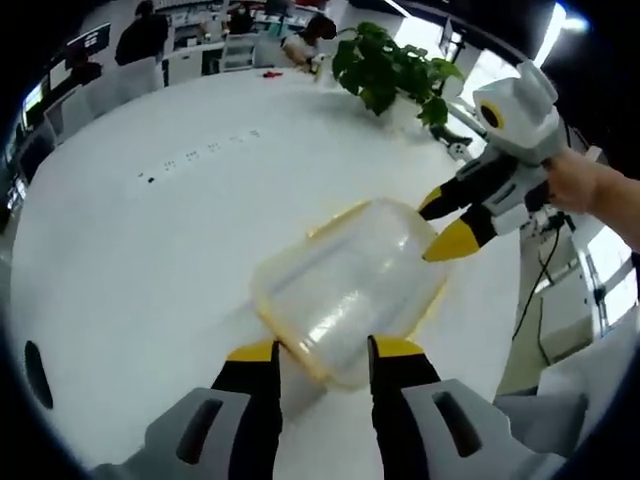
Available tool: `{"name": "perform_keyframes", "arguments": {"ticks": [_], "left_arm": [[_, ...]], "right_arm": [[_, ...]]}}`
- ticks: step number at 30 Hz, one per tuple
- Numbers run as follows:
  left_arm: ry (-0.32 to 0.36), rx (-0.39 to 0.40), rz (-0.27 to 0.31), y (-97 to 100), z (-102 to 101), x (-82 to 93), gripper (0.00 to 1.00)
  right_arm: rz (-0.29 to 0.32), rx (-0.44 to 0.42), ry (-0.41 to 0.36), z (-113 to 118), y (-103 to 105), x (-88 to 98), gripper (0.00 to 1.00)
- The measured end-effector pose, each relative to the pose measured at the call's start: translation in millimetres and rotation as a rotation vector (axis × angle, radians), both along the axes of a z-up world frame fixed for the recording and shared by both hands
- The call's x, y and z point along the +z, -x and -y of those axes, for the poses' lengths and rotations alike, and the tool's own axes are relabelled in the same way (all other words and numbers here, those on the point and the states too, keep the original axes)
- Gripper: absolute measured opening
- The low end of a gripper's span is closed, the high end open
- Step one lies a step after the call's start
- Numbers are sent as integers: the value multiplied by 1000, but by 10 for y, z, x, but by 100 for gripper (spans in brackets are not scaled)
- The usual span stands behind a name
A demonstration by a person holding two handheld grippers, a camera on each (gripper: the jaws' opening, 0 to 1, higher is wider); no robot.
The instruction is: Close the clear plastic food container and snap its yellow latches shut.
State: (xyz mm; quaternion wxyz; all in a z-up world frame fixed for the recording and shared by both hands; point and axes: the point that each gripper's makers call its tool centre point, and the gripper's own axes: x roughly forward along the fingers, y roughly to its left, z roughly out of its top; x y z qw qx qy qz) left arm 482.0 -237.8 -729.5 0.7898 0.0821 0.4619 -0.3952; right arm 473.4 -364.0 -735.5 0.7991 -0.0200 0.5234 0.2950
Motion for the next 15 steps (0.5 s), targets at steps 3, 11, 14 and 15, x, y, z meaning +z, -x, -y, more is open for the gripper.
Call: {"name": "perform_keyframes", "arguments": {"ticks": [3, 11, 14, 15], "left_arm": [[-40, -68, 59, -27, -4, 23, 35], [-39, -139, 101, -7, 11, 139, 38], [-31, -170, 117, -19, 30, 201, 39], [-32, -189, 127, -21, 30, 230, 38]], "right_arm": [[36, 51, 22, -7, -14, 17, 36], [78, 144, 83, 58, -37, 124, 37], [92, 214, 127, 96, -32, 149, 38], [103, 226, 130, 93, -47, 170, 41]]}}
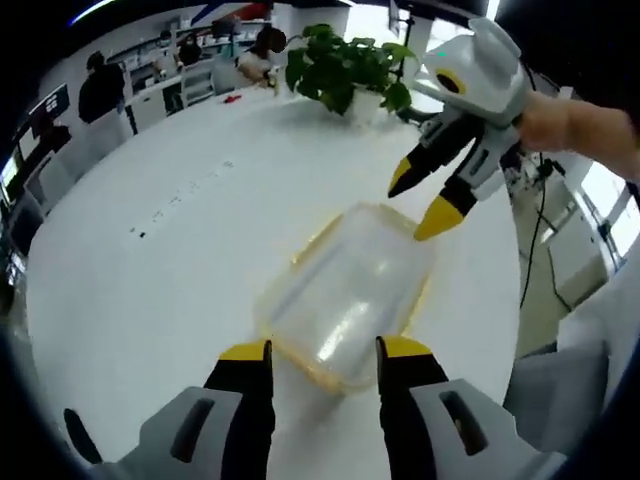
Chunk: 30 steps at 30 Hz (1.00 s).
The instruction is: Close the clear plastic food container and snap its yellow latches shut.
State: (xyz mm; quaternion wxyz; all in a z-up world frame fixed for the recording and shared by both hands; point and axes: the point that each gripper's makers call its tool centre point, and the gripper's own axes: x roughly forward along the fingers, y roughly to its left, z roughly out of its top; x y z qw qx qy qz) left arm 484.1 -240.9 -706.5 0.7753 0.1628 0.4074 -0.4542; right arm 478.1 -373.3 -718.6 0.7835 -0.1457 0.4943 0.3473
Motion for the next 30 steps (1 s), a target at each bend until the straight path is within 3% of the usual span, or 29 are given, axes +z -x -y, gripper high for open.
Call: {"name": "perform_keyframes", "arguments": {"ticks": [3, 8, 12, 16, 26, 30], "left_arm": [[0, -31, 59, -84, -12, 115, 35], [14, -69, 88, -133, 5, 224, 36], [5, -117, 109, -113, 34, 236, 36], [-17, -178, 125, -51, 94, 210, 36], [-11, -216, 139, -49, 244, 220, 36], [14, -226, 136, -49, 323, 261, 29]], "right_arm": [[31, 43, -29, -63, -53, 95, 42], [69, 113, 0, -92, -105, 145, 42], [91, 179, 12, -117, -124, 159, 35], [102, 229, 23, -150, -124, 159, 34], [142, 350, 3, -262, -142, 186, 29], [140, 368, -7, -293, -169, 200, 27]]}}
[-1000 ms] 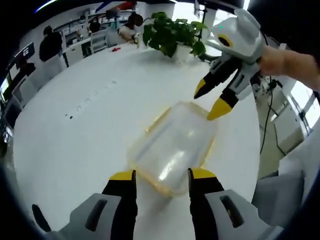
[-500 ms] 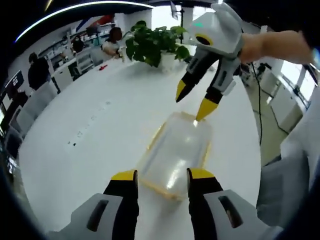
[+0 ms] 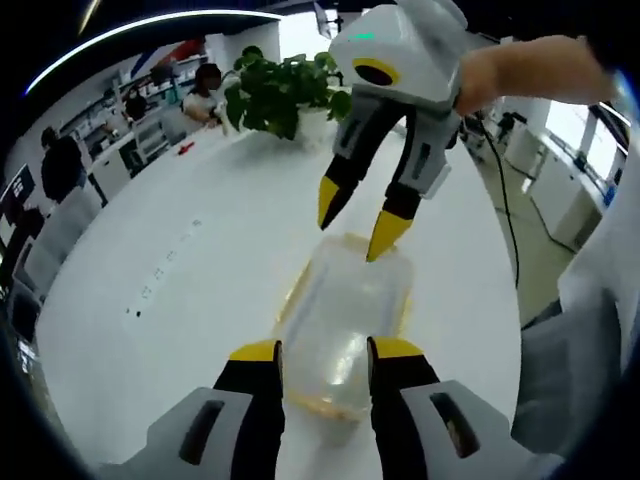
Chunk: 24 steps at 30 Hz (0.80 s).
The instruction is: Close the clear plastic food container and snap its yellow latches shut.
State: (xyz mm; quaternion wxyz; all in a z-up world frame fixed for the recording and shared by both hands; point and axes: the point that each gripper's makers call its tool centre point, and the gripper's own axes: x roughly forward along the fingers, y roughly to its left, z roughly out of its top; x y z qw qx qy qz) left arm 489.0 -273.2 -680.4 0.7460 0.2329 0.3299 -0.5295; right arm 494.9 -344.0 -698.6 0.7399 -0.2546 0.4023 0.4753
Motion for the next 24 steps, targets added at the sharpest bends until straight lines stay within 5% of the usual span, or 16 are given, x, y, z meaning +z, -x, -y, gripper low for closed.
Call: {"name": "perform_keyframes", "arguments": {"ticks": [12, 24], "left_arm": [[-28, -53, 12, 24, 90, -101, 21], [-14, -61, 3, 67, 218, -158, 16]], "right_arm": [[-16, 74, 25, -122, 34, -59, 11], [-16, 90, -1, -286, -18, -82, 6]]}}
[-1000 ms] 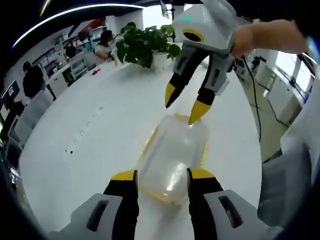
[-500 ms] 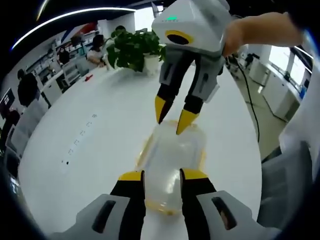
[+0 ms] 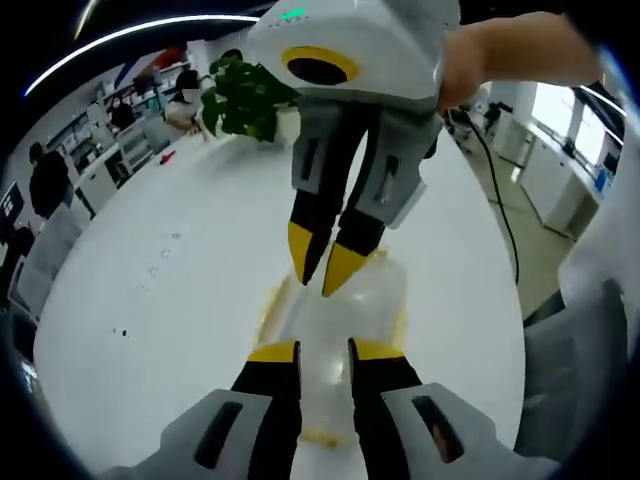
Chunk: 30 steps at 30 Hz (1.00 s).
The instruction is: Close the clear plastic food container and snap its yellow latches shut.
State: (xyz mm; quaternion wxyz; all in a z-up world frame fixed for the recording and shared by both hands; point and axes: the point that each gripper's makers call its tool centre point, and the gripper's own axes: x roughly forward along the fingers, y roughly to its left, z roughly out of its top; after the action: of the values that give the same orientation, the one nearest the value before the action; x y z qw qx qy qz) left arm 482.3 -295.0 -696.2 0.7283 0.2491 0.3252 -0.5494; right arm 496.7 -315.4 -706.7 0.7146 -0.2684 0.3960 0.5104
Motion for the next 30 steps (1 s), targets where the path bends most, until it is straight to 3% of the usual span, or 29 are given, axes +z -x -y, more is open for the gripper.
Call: {"name": "perform_keyframes", "arguments": {"ticks": [7, 30], "left_arm": [[12, 7, 17, -31, 37, 29, 17], [20, 10, -20, 96, 140, -43, 18]], "right_arm": [[7, 8, -7, -93, -41, -2, 6], [31, 6, -21, -165, -173, 57, 6]]}}
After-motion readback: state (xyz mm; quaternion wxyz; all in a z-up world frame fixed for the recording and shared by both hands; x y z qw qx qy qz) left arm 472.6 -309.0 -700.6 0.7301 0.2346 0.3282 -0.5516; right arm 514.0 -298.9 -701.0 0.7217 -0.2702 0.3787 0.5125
